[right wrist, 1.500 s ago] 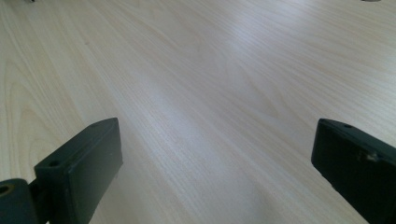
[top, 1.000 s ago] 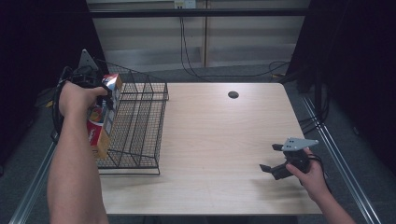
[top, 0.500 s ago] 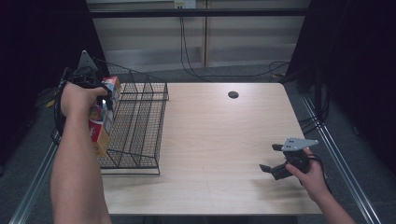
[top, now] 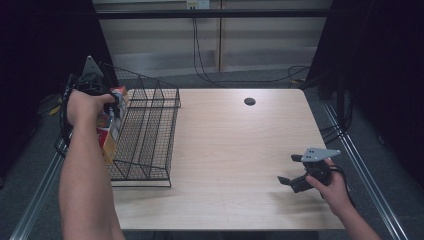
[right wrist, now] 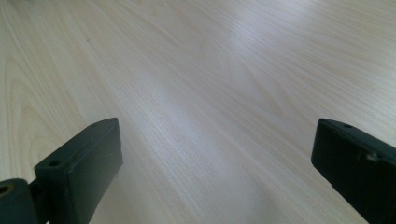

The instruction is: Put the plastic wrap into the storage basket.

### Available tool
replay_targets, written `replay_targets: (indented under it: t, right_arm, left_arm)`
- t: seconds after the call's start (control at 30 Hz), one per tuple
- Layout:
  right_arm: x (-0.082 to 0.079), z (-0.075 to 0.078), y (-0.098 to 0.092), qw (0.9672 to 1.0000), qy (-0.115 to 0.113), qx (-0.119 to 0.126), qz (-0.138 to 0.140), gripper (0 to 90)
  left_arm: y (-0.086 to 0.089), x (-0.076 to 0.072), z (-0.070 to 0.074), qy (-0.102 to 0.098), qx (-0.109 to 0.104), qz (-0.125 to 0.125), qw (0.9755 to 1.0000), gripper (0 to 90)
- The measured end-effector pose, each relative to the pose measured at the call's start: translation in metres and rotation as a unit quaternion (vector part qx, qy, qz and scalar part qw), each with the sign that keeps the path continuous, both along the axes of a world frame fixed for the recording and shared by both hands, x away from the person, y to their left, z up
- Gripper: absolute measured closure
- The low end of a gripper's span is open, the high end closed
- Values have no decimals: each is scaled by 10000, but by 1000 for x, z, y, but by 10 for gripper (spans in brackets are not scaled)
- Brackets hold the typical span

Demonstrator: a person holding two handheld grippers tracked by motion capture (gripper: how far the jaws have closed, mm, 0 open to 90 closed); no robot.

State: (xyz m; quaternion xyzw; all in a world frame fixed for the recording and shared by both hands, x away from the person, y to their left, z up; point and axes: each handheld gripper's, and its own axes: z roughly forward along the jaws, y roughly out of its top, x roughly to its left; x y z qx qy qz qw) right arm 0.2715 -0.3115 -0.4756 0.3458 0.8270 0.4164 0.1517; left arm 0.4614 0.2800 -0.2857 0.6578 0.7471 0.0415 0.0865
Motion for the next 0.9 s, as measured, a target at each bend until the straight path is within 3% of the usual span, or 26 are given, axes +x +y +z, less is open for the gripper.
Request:
replay_targets:
  t: [0.1,0.23,0.5,0.63,0.67,0.7,0.8,0.87,0.9]
  right_arm:
    - [0,-1,0,10000,-14,-6,-27,18]
    - [0,-1,0,10000,-6,-11,16,18]
    - [0,0,0,10000,6,-11,21,18]
    - [0,-1,0,10000,4,-7,12,18]
    - [0,-1,0,10000,-3,-14,19,18]
    - [0,-1,0,10000,1,-16,19,18]
    - [0,-1,1,10000,5,-26,-2,18]
    - [0,-2,1,10000,11,-18,3,18]
    - [0,-2,1,10000,7,-30,-10,18]
  left_arm:
    - [0,1,-2,-11,-32,66,10000,427]
    - [-2,2,-5,-6,81,-5,10000,425]
    - [-1,3,-9,19,3,-15,10000,421]
    - [0,3,-14,102,68,-34,9999,420]
    - [1,3,-15,194,68,-178,9996,418]
    - [0,3,-17,134,65,-73,9999,415]
    - [0,4,-19,127,7,-92,9999,406]
    - [0,3,-11,-171,-170,2,9997,410]
    - [0,3,-6,-201,-141,-27,9997,422]
